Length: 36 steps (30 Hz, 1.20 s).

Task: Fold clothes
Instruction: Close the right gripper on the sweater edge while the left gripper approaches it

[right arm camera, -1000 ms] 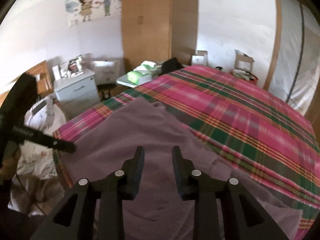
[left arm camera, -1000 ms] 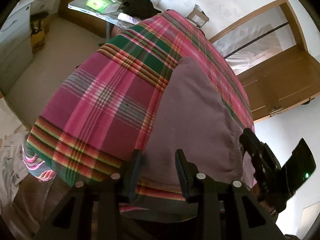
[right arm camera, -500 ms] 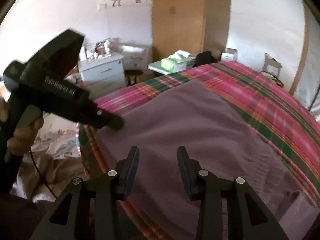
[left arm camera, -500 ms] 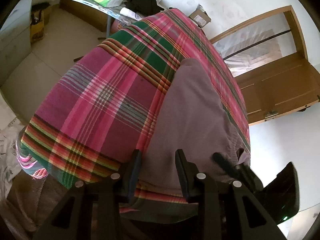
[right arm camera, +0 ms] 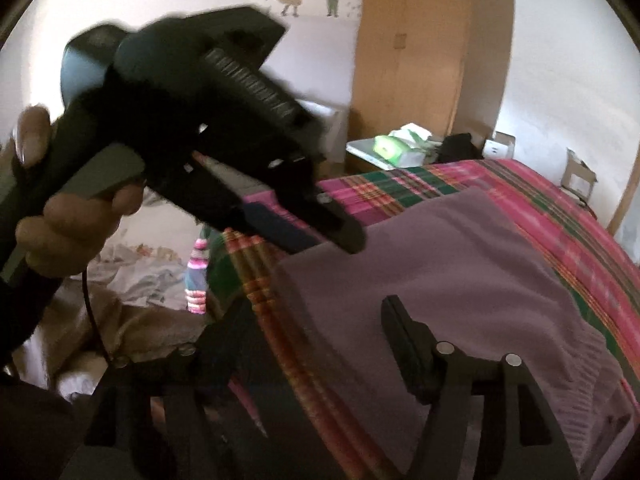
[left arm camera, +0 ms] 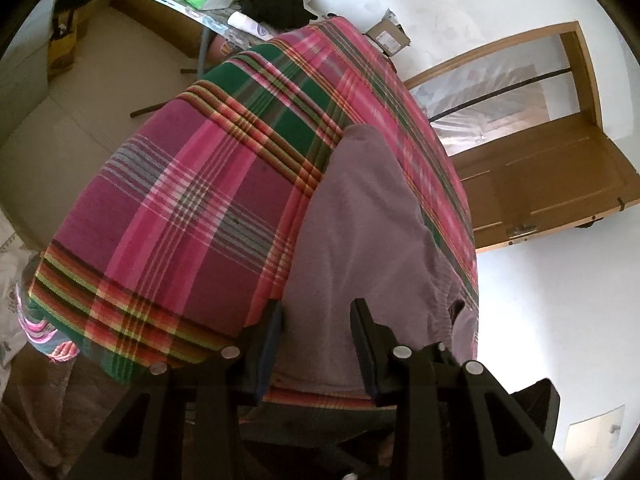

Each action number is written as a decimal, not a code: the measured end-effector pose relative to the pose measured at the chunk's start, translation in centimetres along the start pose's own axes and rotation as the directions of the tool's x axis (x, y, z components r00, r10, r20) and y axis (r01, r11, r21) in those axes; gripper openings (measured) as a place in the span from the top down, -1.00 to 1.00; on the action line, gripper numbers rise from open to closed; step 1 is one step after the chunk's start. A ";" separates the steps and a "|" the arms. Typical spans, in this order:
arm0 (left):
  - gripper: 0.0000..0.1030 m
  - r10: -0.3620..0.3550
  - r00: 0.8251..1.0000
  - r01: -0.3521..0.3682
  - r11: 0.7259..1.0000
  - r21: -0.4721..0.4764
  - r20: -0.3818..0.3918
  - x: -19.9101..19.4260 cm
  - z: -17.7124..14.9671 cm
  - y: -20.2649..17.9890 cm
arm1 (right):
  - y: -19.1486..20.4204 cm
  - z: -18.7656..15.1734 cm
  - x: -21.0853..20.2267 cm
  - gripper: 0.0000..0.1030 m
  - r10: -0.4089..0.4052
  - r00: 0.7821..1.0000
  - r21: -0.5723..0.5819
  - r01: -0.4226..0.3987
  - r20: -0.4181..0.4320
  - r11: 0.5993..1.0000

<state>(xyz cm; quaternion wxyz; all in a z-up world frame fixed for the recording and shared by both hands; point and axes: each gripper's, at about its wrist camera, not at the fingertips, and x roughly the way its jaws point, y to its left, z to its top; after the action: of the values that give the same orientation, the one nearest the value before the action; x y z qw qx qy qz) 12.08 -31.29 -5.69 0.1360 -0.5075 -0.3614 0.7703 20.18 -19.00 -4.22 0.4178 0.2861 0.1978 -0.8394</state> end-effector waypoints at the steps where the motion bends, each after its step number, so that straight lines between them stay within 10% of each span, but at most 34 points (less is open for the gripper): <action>1: 0.32 -0.002 1.000 0.002 1.000 0.002 0.000 0.0 0.0 0.0 | 0.3 0.2 0.4 -0.34 -0.007 1.000 -0.003 0.007 -0.003 1.000; 17: 0.32 -0.042 0.999 0.042 0.999 0.026 -0.019 -0.2 0.3 -0.7 | 1.6 2.3 4.2 -0.33 -0.199 0.979 0.082 0.202 -0.044 0.976; 30: 0.29 -0.072 0.997 0.072 0.997 0.007 0.010 -0.6 1.1 -0.8 | 1.0 2.0 3.5 0.70 -0.256 0.966 0.114 0.259 -0.036 0.959; 36: 0.19 -0.067 0.997 0.069 0.997 -0.036 0.041 0.1 2.9 -0.3 | 0.6 1.3 2.1 0.74 -0.249 0.968 0.118 0.250 -0.024 0.961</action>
<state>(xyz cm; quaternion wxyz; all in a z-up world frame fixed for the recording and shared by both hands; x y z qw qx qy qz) 9.47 -32.19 -4.88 0.1453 -0.4819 -0.3955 0.7683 19.21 -21.29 -4.62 0.2902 0.2870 0.1834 -0.8943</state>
